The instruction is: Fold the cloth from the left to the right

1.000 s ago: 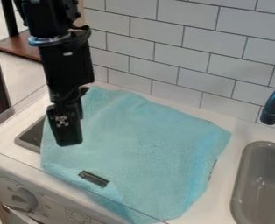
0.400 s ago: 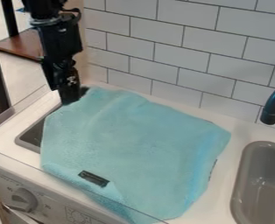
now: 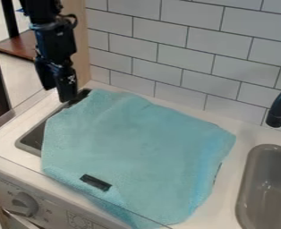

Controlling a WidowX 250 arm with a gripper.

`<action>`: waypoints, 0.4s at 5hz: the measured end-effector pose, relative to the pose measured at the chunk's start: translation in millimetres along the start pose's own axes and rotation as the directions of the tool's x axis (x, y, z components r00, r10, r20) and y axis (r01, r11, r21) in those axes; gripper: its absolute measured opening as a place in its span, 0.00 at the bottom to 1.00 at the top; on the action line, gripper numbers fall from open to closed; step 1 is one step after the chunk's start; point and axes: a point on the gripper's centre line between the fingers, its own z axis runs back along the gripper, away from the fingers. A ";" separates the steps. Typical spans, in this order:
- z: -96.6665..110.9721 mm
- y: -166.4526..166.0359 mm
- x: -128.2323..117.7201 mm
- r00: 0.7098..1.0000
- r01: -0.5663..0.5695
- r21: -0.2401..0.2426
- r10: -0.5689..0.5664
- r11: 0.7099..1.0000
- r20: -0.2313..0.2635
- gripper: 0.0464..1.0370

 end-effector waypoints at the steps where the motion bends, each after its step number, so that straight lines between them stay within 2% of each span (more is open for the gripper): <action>1: -0.9 10.7 4.5 0.997 -0.066 0.064 0.064 0.996 0.032 0.96; 2: -10.6 15.7 3.7 0.995 -0.099 0.078 0.098 0.992 0.022 0.96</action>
